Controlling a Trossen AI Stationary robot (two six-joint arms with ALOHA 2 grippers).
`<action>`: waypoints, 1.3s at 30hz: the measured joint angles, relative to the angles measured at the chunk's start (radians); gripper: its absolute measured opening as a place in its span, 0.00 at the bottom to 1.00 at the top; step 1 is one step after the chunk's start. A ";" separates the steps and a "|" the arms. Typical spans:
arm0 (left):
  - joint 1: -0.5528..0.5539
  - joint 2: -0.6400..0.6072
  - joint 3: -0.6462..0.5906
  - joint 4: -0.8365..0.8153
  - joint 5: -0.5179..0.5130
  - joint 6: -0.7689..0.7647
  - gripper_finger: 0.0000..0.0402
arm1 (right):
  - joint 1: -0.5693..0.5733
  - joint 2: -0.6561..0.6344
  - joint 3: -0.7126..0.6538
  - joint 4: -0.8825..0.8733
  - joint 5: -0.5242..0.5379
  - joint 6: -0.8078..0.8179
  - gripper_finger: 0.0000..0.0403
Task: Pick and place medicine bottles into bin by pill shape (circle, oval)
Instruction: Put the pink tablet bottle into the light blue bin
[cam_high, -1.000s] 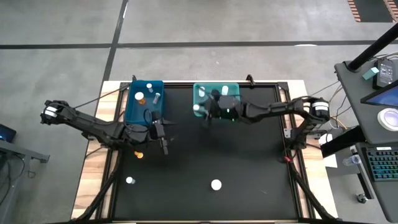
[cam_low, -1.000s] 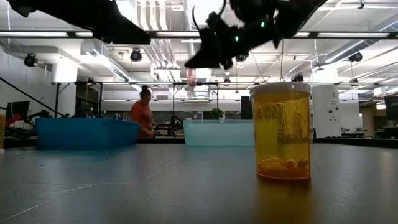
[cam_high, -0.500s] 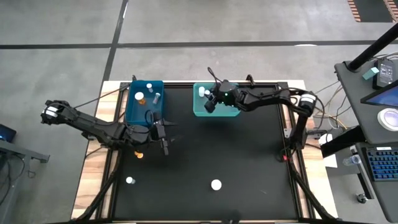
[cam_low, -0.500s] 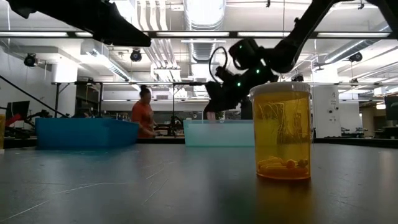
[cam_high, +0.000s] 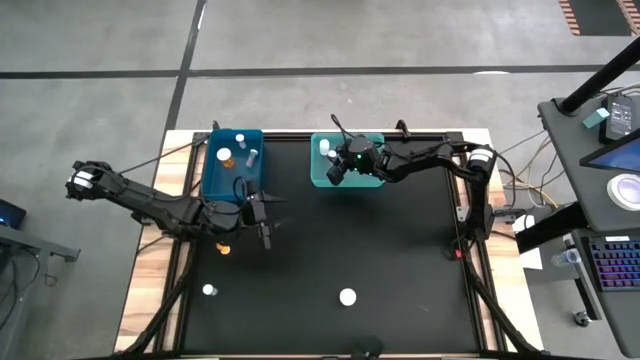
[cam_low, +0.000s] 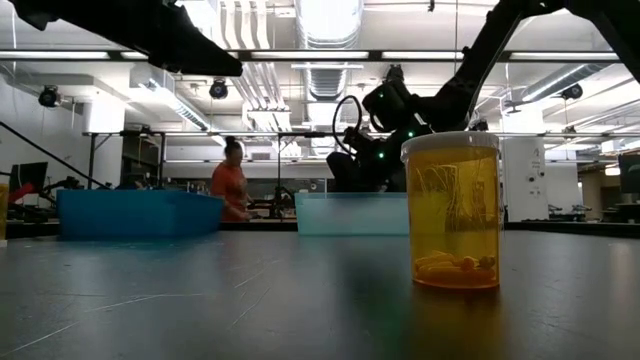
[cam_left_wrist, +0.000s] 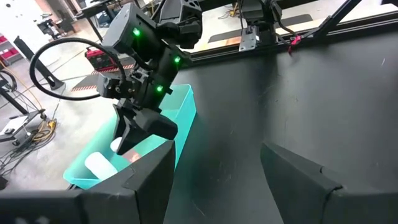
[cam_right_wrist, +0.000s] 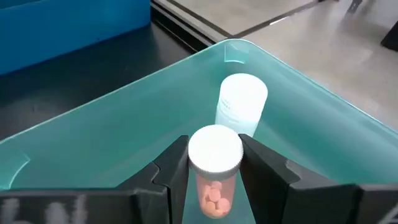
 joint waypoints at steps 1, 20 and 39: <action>0.000 0.000 0.000 0.000 0.000 0.000 0.55 | 0.000 0.000 0.000 -0.003 0.000 0.000 0.32; 0.000 0.001 0.000 0.000 0.000 0.000 0.55 | 0.000 -0.122 0.000 -0.096 -0.006 0.044 0.51; 0.000 0.001 -0.001 -0.001 0.000 0.000 0.55 | 0.000 -0.024 0.003 -0.067 0.004 0.016 0.03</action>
